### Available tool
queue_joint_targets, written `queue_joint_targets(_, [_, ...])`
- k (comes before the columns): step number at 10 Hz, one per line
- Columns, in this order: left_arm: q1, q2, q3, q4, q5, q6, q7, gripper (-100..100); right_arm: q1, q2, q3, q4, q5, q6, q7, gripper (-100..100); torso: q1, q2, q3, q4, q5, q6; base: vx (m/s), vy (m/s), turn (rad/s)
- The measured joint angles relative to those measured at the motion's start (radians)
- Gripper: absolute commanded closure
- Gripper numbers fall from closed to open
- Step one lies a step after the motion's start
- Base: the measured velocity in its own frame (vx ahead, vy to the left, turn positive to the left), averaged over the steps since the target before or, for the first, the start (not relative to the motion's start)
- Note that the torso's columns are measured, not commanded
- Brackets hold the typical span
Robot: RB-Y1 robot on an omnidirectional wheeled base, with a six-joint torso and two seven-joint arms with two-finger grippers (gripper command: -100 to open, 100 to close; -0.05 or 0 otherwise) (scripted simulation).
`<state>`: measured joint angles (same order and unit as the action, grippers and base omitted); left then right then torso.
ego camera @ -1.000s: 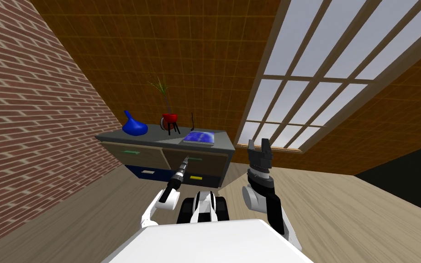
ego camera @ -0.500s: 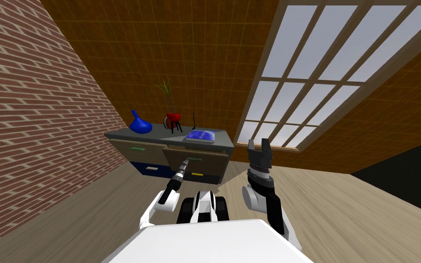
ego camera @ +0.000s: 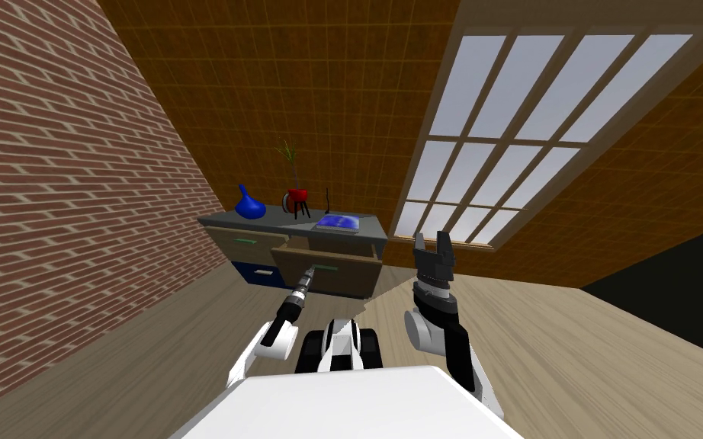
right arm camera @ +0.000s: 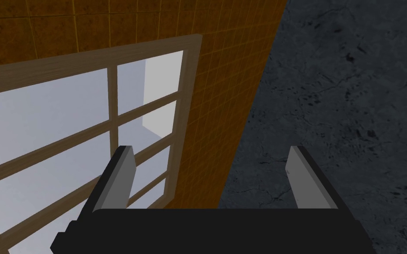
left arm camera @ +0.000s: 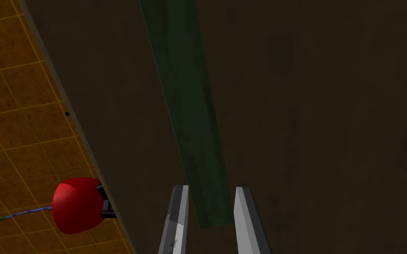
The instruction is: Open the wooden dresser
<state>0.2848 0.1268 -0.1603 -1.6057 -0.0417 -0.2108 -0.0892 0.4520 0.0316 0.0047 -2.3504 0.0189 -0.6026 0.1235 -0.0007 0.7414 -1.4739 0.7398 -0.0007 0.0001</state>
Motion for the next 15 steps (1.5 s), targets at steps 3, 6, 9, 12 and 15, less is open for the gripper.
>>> queue_joint_targets(3, [0.017,0.009,-0.007,-0.034,0.002,0.024,0.003,-100,0.0,0.0,0.0,0.0,0.0,0.0,0.0,0,-0.001,-0.009,-0.006,-0.002,-0.001,0.0,-0.043,0.006,0.001])
queue_joint_targets(6, [0.031,0.019,-0.012,-0.114,0.007,0.089,0.006,-100,0.0,0.0,0.0,0.0,0.0,0.0,0.0,0,0.001,-0.004,-0.003,-0.001,0.0,0.0,0.008,-0.002,0.002])
queue_joint_targets(9, [0.047,0.029,-0.016,-0.191,0.011,0.152,0.01,-100,0.0,0.0,0.0,0.0,0.0,0.0,0.0,0,0.0,-0.001,-0.001,0.0,0.0,0.0,-0.002,0.0,0.001])
queue_joint_targets(12, [0.059,0.039,-0.02,-0.243,0.017,0.21,0.016,-100,0.0,0.0,0.0,0.0,0.0,0.0,0.0,0,-0.002,0.004,0.001,0.005,-0.003,-0.001,0.0,-0.001,-0.003])
queue_joint_targets(15, [0.063,0.04,-0.021,-0.238,0.017,0.215,0.016,0,0.0,0.0,0.0,0.0,0.0,0.0,0.0,0,0.0,-0.001,-0.001,0.001,-0.001,0.0,0.0,0.0,0.0])
